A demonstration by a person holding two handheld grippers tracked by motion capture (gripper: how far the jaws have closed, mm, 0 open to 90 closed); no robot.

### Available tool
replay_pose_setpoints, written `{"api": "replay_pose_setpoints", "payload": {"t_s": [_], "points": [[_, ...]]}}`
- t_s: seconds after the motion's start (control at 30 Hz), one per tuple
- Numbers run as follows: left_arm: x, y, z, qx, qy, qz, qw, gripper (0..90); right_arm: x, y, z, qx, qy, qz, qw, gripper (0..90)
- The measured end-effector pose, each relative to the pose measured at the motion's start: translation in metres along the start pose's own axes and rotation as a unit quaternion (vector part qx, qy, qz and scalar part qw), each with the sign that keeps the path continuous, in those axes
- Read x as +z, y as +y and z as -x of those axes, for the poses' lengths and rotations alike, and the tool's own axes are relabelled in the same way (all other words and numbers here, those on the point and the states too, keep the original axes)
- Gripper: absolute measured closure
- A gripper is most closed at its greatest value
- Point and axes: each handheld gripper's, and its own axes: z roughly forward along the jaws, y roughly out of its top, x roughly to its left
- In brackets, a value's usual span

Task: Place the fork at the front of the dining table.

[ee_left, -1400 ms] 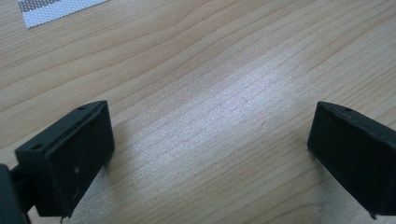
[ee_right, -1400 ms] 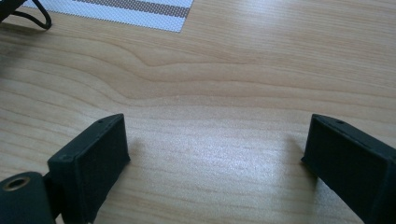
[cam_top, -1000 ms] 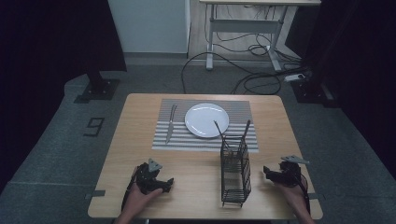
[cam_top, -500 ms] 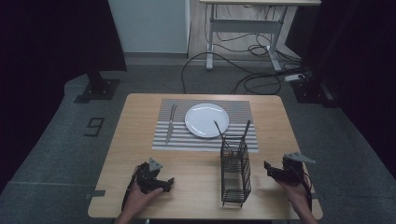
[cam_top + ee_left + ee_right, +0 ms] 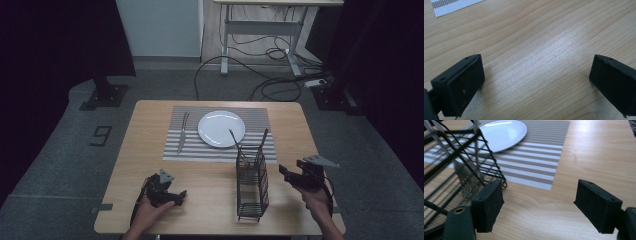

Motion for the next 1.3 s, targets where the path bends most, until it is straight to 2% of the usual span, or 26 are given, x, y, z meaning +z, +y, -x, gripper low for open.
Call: {"api": "replay_pose_setpoints", "payload": {"t_s": [0.63,1.3], "points": [[0.0,0.0,0.0,-0.001,0.001,0.0,1.0,0.0,0.006,0.02,-0.013,-0.01,0.016,0.01,0.9998,26.0],[0.0,0.0,0.0,-0.001,0.001,0.001,1.0,0.0,0.012,0.04,-0.024,-0.019,0.023,0.021,0.9993,28.4]]}}
